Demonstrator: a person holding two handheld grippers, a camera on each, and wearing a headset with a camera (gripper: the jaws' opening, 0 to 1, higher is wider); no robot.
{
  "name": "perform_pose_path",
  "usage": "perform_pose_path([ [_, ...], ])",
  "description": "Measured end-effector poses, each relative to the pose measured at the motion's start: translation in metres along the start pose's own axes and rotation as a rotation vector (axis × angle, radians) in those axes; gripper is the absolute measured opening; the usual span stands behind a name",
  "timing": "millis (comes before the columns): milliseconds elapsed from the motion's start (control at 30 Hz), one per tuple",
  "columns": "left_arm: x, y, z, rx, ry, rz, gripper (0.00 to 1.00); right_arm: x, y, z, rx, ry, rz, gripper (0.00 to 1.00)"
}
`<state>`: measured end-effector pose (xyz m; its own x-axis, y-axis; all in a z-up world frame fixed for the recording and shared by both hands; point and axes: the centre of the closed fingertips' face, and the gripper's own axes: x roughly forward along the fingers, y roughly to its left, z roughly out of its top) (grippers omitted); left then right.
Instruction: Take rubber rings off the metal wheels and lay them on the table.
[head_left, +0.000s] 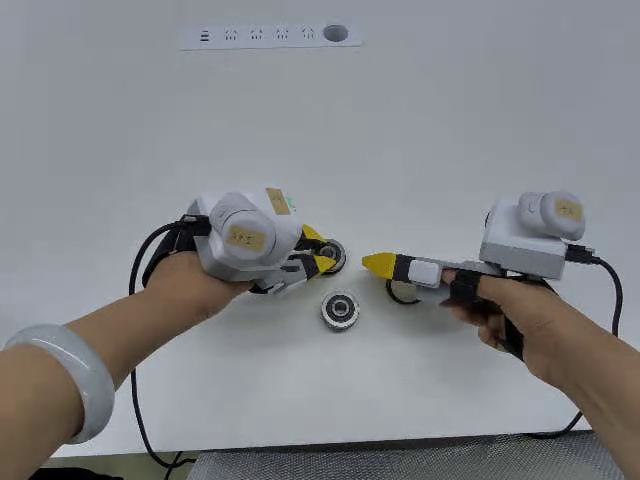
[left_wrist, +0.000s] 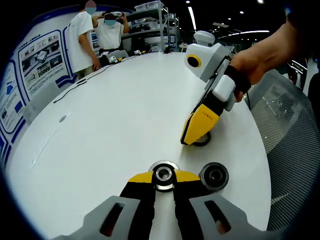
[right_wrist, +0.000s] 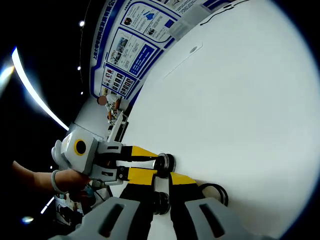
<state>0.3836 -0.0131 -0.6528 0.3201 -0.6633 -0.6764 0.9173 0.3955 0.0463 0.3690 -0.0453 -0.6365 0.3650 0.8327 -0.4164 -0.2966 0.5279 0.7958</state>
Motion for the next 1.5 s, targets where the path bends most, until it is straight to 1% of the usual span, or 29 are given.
perform_pose_path([
  [267,0.001,0.0,0.0,-0.001,-0.003,-0.001,0.13,0.007,-0.001,0.007,-0.017,0.004,0.003,0.14],
  [633,0.001,0.0,0.0,-0.015,-0.01,0.002,0.13,0.02,0.002,0.011,-0.063,0.036,0.013,0.21],
  [1067,0.001,0.0,0.0,-0.02,-0.015,0.003,0.13,0.034,-0.003,0.015,-0.107,0.093,0.015,0.22],
  [1267,0.001,0.0,-0.001,-0.023,-0.019,0.003,0.13,0.038,-0.004,0.011,-0.116,0.125,0.022,0.22],
  [1500,0.001,0.001,-0.001,-0.024,-0.02,0.004,0.13,0.043,-0.003,0.01,-0.108,0.139,0.04,0.22],
])
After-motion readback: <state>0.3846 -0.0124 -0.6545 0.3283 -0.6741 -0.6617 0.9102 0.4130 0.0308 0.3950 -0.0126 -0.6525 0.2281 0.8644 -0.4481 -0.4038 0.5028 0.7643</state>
